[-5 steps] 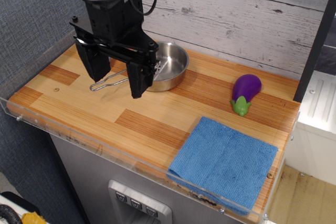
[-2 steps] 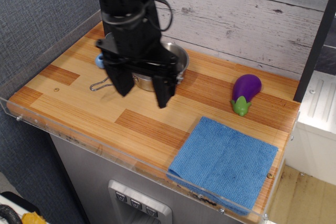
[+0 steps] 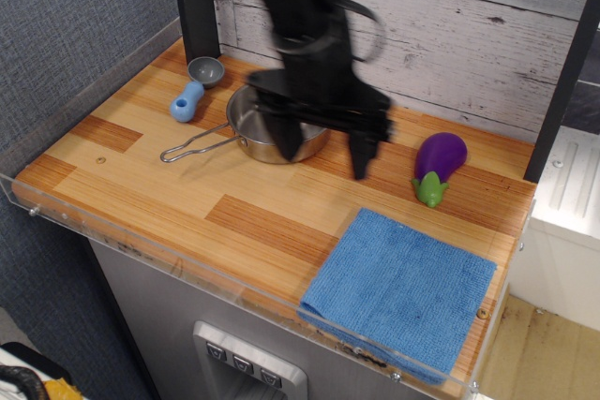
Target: Place eggplant on top of the blue cloth
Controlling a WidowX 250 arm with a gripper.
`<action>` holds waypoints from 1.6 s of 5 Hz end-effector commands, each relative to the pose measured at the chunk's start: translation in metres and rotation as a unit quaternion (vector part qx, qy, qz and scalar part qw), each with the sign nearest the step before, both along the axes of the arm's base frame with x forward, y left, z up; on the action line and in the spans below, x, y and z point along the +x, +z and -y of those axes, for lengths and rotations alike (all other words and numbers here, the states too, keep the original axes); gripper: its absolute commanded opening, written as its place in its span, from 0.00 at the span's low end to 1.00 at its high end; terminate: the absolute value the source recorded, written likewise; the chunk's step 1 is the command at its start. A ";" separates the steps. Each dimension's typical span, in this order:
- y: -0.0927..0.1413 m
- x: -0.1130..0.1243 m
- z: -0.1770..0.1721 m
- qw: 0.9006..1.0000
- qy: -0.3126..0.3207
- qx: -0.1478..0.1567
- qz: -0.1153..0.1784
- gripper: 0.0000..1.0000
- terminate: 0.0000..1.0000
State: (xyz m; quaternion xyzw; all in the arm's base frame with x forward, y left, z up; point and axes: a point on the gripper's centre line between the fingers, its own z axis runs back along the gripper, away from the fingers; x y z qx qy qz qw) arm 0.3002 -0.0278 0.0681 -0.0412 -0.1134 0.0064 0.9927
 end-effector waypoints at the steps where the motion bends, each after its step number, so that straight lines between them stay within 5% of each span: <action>1: -0.007 0.052 0.024 0.998 0.030 0.023 0.048 1.00 0.00; 3: -0.032 0.085 0.039 0.998 0.044 0.019 0.028 1.00 0.00; 5: -0.043 0.092 0.052 0.999 0.039 -0.001 0.012 1.00 0.00; 6: -0.048 0.091 0.051 0.999 0.041 0.006 0.008 0.00 0.00; 8: -0.035 0.088 0.048 0.999 0.031 0.007 0.016 0.00 0.00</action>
